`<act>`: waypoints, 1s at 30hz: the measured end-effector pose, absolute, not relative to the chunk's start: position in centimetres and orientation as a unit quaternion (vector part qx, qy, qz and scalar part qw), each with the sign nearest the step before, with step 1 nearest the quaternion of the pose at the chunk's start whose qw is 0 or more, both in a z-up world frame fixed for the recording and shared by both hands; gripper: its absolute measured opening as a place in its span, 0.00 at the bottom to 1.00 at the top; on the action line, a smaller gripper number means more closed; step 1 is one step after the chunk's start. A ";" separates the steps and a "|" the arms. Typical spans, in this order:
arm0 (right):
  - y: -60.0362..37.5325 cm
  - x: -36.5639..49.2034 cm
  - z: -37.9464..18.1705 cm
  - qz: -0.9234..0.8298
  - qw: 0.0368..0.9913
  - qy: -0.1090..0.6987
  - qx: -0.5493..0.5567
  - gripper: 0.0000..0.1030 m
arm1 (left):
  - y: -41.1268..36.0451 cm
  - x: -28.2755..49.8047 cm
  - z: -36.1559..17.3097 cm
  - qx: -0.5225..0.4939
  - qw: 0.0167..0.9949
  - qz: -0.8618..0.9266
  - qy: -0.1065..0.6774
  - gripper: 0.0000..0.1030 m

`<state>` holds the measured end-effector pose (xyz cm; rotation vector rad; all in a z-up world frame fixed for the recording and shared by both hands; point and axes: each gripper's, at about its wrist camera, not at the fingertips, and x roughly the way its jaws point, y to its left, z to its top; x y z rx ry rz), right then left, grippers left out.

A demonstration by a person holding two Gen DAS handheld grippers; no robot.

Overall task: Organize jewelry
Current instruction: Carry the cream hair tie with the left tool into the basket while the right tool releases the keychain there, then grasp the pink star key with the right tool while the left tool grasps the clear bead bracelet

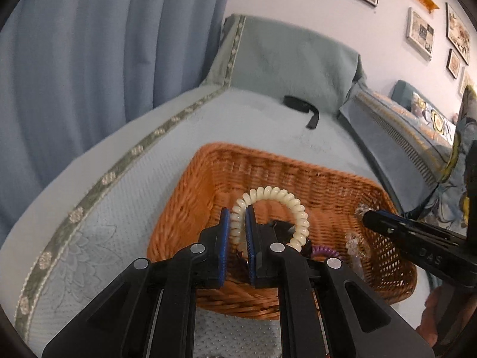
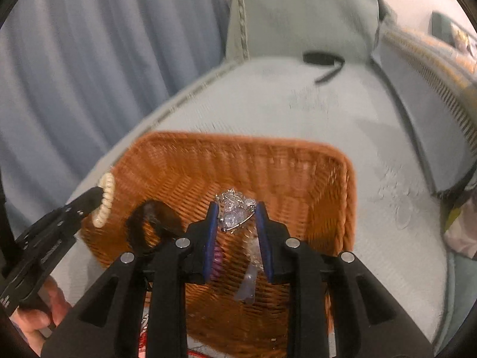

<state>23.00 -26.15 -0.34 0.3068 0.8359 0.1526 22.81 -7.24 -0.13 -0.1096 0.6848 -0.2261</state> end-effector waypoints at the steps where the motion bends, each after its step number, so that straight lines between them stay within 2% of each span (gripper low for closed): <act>1: -26.2 23.2 -0.8 0.073 0.896 0.410 0.151 0.22 | -7.3 22.9 -0.4 -0.053 0.933 -0.111 0.339 0.08; 8: -26.2 23.3 -1.3 0.077 0.887 0.428 0.152 0.22 | -7.5 23.0 -1.5 -0.050 0.925 -0.117 0.359 0.12; 9: -26.2 23.3 -1.3 0.084 0.884 0.431 0.159 0.23 | -7.3 22.6 -1.4 -0.053 0.925 -0.122 0.357 0.22; 11: -26.5 22.9 -1.1 0.090 0.883 0.427 0.170 0.25 | -6.6 21.6 -0.6 -0.064 0.929 -0.125 0.342 0.38; 15: -26.9 20.9 -0.1 0.096 0.890 0.410 0.174 0.42 | -4.7 18.6 1.4 -0.084 0.936 -0.142 0.310 0.39; 18: -26.8 18.5 1.2 0.108 0.898 0.390 0.170 0.43 | -3.3 15.6 3.2 -0.090 0.943 -0.151 0.284 0.46; 23: -25.9 13.9 3.1 0.130 0.912 0.354 0.159 0.43 | -1.2 10.9 4.9 -0.093 0.950 -0.157 0.254 0.50; 30: -23.4 8.5 3.5 0.130 0.935 0.313 0.106 0.43 | 0.5 7.2 3.0 -0.116 0.948 -0.142 0.261 0.50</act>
